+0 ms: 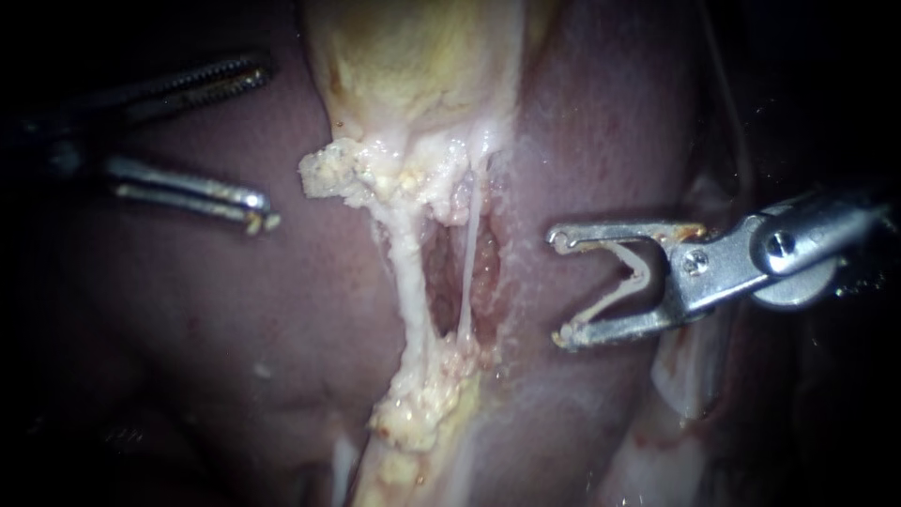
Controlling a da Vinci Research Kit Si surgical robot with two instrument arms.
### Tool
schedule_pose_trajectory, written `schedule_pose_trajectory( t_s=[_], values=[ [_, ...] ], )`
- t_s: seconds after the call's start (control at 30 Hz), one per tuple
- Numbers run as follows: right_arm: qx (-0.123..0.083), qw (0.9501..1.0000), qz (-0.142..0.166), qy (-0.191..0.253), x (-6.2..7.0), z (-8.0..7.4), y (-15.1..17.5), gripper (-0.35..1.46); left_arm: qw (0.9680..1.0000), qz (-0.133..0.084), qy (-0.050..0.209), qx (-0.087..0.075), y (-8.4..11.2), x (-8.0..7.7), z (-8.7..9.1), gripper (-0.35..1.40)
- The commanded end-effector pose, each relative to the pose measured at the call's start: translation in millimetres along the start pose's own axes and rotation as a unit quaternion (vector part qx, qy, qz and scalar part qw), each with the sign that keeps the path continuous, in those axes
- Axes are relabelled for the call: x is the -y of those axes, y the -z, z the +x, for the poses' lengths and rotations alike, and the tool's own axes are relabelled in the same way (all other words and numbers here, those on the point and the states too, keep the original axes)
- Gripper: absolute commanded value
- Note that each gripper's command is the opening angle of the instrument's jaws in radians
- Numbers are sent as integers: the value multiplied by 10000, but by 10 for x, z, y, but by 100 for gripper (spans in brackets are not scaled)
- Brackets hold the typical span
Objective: Grabbing gallbladder
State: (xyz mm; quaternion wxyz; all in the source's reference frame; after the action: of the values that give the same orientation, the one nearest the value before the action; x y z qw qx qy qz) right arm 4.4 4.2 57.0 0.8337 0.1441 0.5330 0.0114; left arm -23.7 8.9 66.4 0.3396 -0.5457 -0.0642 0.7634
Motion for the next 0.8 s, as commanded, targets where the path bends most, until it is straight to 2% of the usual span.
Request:
schedule_pose_trajectory(
  t_s=[0.03,0.13,0.27,0.37,0.5,0.57,0.63,0.8],
  values=[
    [-1,10000,-2,0,0,0,-1,50,10000,-20,76,34,-7,0,-9,64],
    [-1,10000,-1,0,0,0,-1,50,9996,-103,240,65,-26,-1,-26,61],
    [-1,10000,-2,0,0,0,-1,50,9993,-93,325,130,-52,-12,-44,59],
    [-1,10000,-2,0,0,0,-2,50,9990,-108,402,190,-65,-20,-55,49],
    [-1,10000,-2,0,0,0,-2,50,9985,-109,456,286,-70,-23,-64,29],
    [-1,10000,-2,0,0,0,-2,50,9982,-117,483,331,-69,-21,-64,4],
    [0,10000,-3,0,0,0,-2,50,9978,-123,508,405,-67,-20,-64,-32],
    [0,10000,-4,0,0,0,-2,50,9962,-144,653,557,-59,-19,-61,-35]
  ],
)
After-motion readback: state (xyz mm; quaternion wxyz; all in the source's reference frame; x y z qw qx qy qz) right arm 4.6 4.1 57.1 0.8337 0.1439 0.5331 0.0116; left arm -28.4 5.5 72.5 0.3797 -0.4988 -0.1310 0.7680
